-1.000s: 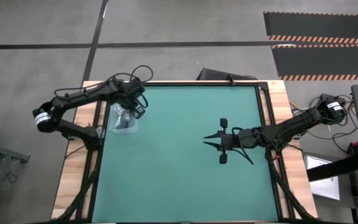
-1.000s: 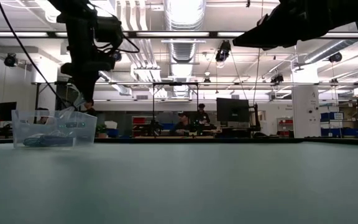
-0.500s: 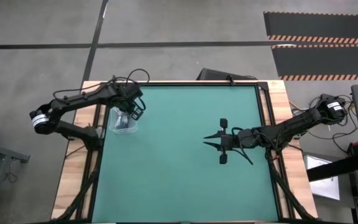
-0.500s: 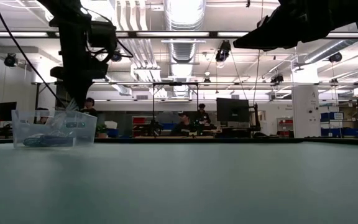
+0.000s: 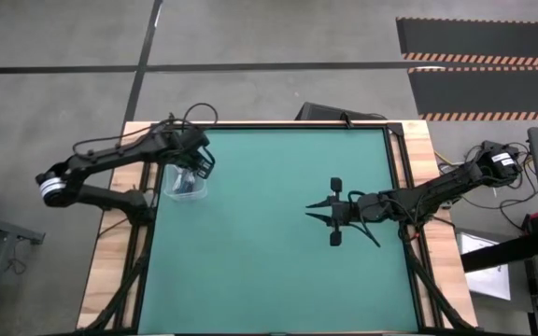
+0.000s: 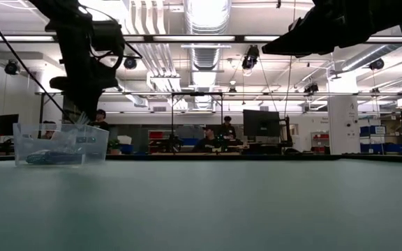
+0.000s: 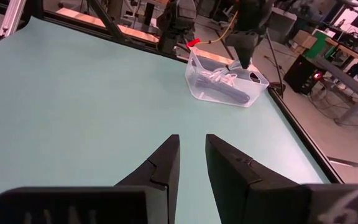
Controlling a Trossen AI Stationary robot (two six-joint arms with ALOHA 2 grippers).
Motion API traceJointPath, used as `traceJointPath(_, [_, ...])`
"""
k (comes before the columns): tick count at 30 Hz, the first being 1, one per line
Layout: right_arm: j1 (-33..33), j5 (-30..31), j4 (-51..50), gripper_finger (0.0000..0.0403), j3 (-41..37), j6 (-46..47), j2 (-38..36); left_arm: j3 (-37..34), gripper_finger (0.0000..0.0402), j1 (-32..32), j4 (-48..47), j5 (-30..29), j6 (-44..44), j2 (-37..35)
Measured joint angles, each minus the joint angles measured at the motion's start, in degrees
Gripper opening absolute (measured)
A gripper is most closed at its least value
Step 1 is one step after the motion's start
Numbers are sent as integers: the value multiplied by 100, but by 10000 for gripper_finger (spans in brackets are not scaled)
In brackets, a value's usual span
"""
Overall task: Pick and place USB-C Cables
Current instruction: Put the light blue charger cable into the transparent bin
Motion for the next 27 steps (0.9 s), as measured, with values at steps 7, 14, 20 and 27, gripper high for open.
traceJointPath(7, [-1,0,0,68,-4,36,0,-282,17,-11,375,-10,-151,-191])
traceJointPath(14, [0,0,3,68,-24,42,0,-640,17,-11,808,-4,-303,-329])
traceJointPath(20, [-1,0,2,68,-26,42,0,-751,17,-14,886,26,-439,-329])
traceJointPath(27, [1,0,2,68,-28,39,0,-760,20,-17,893,80,-443,-328])
